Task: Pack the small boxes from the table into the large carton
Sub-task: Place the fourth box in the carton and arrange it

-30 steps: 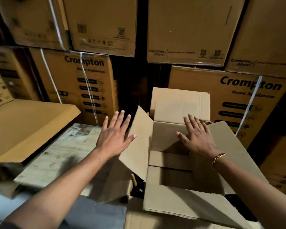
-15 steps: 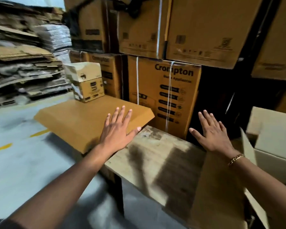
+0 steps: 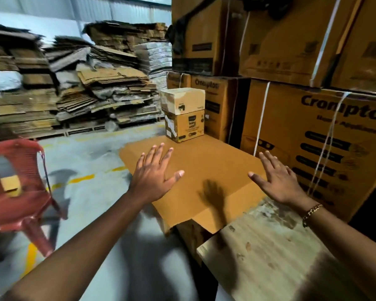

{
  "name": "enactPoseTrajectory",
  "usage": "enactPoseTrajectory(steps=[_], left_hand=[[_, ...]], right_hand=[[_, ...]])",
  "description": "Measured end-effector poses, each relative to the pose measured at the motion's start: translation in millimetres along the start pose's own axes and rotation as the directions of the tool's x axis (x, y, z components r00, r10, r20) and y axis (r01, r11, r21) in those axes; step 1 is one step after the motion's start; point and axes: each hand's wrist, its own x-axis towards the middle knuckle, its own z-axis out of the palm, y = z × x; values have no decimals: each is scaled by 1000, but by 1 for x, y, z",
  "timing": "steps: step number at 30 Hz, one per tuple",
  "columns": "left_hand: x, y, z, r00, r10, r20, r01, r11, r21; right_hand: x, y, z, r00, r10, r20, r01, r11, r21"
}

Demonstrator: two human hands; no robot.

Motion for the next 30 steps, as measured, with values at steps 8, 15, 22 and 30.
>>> enactPoseTrajectory(steps=[8,15,22,30], left_hand=[[90,-96,10,985,-166,-57,166,986,10],[163,-203,39,972,-210,-101,217,975,54],[266,-322,84,969,-246,6,246,964,-100],[410,-401,133,998,-29,64,33,997,-74]], right_hand=[[172,-74,34,983,-165,79,154,979,130],[294,-149,78,976,-196,89,177,965,192],[399,-213,137,987,-113,112,78,957,279],[487,-252,173,992,60,109,-89,954,287]])
